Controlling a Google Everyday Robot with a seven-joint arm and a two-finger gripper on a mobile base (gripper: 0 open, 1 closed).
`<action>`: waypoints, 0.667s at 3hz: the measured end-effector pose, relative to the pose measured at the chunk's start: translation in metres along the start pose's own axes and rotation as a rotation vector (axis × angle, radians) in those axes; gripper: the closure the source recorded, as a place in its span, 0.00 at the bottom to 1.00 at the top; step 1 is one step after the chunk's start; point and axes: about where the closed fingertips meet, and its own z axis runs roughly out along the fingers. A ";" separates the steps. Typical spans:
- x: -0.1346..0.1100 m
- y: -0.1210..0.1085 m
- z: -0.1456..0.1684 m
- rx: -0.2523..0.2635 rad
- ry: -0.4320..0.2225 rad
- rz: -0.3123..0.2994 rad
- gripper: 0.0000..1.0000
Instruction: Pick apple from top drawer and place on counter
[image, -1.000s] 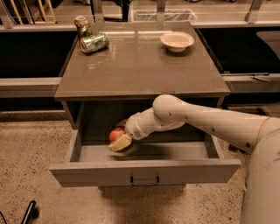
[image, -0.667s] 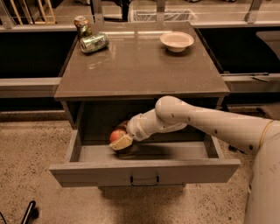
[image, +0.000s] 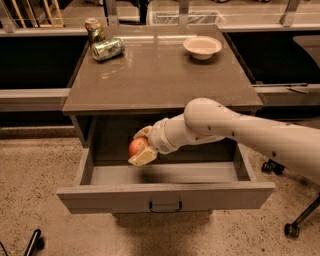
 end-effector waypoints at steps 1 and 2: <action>-0.051 -0.007 -0.073 0.056 -0.067 -0.109 1.00; -0.086 -0.039 -0.155 0.043 -0.183 -0.165 1.00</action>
Offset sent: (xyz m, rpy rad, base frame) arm 0.0000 -0.1134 0.2499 0.2052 -0.2058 0.2146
